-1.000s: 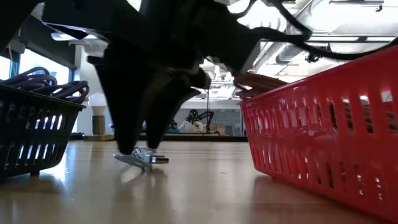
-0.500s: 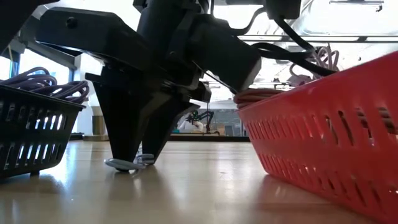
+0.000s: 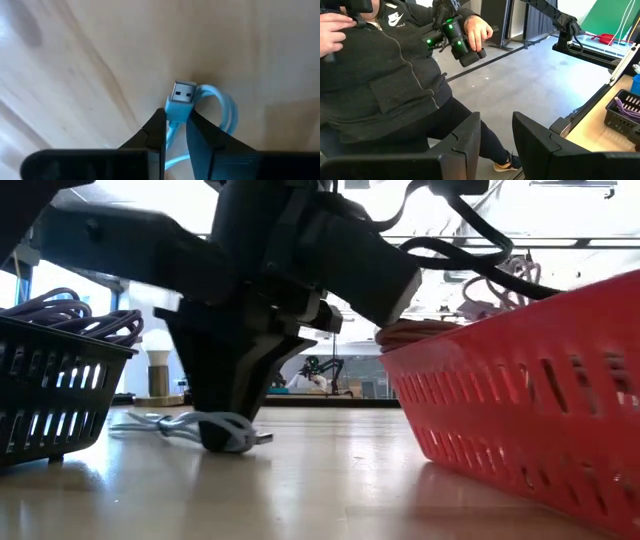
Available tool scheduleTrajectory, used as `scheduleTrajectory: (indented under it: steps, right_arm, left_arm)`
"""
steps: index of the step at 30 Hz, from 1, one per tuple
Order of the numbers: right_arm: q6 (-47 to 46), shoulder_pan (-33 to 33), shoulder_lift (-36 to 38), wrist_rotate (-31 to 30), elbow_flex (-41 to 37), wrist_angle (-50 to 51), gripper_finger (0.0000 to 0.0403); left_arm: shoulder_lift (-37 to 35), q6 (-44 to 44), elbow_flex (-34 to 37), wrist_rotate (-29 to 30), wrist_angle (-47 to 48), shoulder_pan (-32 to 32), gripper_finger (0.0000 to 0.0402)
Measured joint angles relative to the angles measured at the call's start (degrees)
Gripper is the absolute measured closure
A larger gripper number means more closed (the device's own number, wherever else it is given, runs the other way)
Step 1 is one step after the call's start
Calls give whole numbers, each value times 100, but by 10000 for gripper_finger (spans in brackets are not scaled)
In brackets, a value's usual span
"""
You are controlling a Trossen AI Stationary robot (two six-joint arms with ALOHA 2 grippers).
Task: Pick & Place USB Port
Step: Put the white charger cable into the blue bin
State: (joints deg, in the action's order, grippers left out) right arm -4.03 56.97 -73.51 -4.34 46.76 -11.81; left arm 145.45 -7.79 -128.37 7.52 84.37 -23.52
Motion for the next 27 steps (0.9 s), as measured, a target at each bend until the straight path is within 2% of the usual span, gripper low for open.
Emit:
scheduleTrajectory:
  steps: [8, 22, 27]
  right_arm:
    - [0, 0, 0, 0, 0, 38, 297]
    - [-13, 0, -2, 1, 0, 94, 297]
    - [82, 0, -2, 2, 0, 170, 297]
  left_arm:
    - [67, -40, -484, 915, 119, -7, 359]
    - [53, -404, -611, 1267, 474, -54, 359]
    - [-28, -427, -647, 1921, 562, -173, 359]
